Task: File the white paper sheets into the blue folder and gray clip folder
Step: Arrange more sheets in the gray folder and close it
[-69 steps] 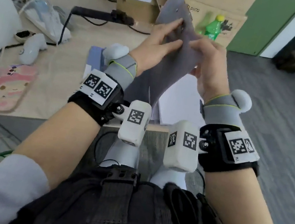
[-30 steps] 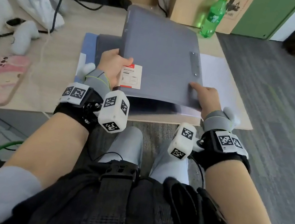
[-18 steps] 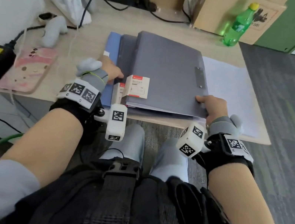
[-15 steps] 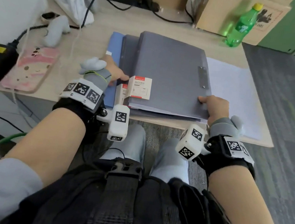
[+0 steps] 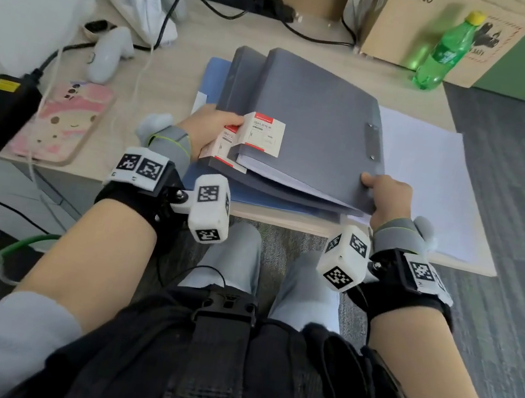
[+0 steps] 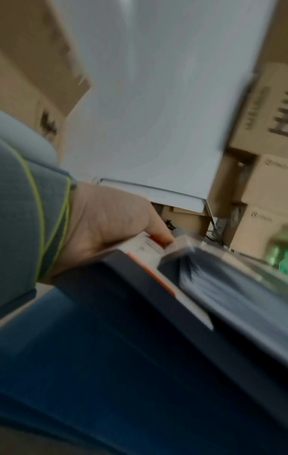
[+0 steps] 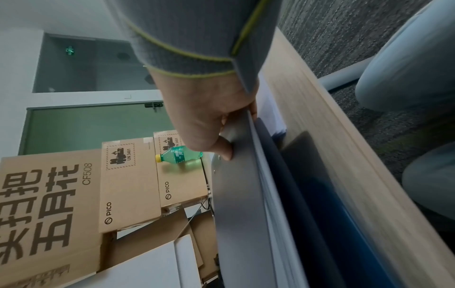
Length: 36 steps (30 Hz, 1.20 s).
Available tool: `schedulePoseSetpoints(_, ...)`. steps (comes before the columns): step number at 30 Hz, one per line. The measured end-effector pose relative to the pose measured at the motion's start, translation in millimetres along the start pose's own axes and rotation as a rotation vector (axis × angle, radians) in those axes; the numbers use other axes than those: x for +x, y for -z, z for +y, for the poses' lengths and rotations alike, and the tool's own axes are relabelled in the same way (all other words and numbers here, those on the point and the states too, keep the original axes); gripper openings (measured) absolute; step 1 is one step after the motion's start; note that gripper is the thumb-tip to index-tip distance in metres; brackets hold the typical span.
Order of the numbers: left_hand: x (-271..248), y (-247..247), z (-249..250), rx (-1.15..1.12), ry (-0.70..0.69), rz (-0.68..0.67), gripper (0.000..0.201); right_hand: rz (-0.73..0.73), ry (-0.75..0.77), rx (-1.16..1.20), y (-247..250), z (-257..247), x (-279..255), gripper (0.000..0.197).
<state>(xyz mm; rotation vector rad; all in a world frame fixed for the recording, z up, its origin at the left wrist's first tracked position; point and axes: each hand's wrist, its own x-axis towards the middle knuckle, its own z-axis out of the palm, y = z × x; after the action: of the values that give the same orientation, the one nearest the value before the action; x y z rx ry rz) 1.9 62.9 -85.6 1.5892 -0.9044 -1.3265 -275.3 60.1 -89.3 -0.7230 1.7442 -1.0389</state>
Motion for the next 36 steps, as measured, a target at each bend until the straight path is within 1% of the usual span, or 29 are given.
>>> schedulePoseSetpoints(2, -2, 7, -3, -0.082, -0.071, 0.005, 0.01, -0.005, 0.001, 0.013, -3, 4, 4, 0.006)
schedulePoseSetpoints(4, -1, 14, -4, -0.122, -0.13, 0.038, 0.011, -0.046, 0.009, 0.021, -4, 6, 4, 0.035)
schedulePoseSetpoints(5, -2, 17, -2, -0.132, -0.159, 0.051, 0.011, -0.064, 0.02, 0.017, -5, 7, 4, 0.039)
schedulePoseSetpoints(6, -1, 19, 0, -0.142, -0.182, 0.062, 0.011, -0.064, 0.018, 0.013, -6, 7, 5, 0.039)
schedulePoseSetpoints(9, -5, 26, 6, -0.187, -0.256, 0.122, 0.017, -0.084, 0.011, 0.074, -9, 5, 5, 0.034)
schedulePoseSetpoints(12, -10, 32, 15, -0.261, -0.334, 0.172, 0.022, -0.117, 0.049, 0.177, -11, 1, 7, 0.033)
schedulePoseSetpoints(16, -23, 32, 44, -0.344, -0.474, 0.306, 0.027, -0.164, 0.069, 0.275, -15, -4, 6, 0.025)
schedulePoseSetpoints(20, -34, 41, 72, -0.427, -0.638, 0.444, 0.041, -0.197, 0.046, 0.325, -23, -1, 5, 0.01)
schedulePoseSetpoints(22, -36, 43, 81, -0.453, -0.701, 0.488, 0.045, -0.213, 0.028, 0.311, -26, 3, 5, 0.01)
schedulePoseSetpoints(26, -38, 42, 88, -0.455, -0.752, 0.551, 0.05, -0.203, 0.011, 0.248, -32, 6, 7, 0.01)
schedulePoseSetpoints(29, -35, 39, 89, -0.42, -0.776, 0.577, 0.058, -0.194, 0.011, 0.227, -31, 8, 11, 0.009)
schedulePoseSetpoints(33, -33, 45, 96, -0.35, -0.812, 0.658, 0.06, -0.193, 0.009, 0.235, -32, 4, 8, 0.019)
schedulePoseSetpoints(36, -30, 49, 104, -0.36, -0.799, 0.704, 0.071, -0.217, 0.03, 0.153, -38, 0, 6, 0.023)
